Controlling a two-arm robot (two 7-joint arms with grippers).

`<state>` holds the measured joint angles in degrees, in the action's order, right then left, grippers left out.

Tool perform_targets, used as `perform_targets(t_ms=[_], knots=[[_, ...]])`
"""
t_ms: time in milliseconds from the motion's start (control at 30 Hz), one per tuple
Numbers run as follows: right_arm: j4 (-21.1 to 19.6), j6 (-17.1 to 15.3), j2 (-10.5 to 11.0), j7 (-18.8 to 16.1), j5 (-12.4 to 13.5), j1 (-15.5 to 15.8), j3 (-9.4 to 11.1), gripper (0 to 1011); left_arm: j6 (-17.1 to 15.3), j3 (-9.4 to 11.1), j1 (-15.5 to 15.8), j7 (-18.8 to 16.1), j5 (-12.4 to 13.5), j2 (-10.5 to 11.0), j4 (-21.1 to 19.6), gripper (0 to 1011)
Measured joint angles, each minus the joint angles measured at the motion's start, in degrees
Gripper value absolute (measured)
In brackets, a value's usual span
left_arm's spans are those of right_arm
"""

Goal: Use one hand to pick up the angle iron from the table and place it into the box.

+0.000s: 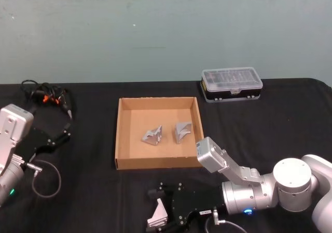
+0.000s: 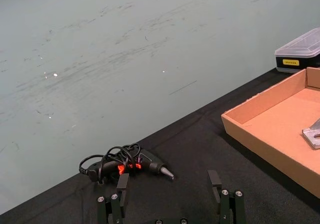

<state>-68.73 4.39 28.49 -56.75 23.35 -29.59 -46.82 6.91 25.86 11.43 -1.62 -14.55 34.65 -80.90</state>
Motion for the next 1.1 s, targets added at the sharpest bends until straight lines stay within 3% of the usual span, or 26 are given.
perform_targets(t_ms=[933,1100], knots=[[1.35,-0.05,-0.48,-0.30,-0.39,-0.78,-0.57,1004,0.00,0.00,0.00,0.00,0.00,0.00,0.00,1000],[1.31,-0.04,-0.45,-0.27,-0.36,-0.75,-0.53,916,0.00,0.00,0.00,0.00,0.00,0.00,0.00,1000]])
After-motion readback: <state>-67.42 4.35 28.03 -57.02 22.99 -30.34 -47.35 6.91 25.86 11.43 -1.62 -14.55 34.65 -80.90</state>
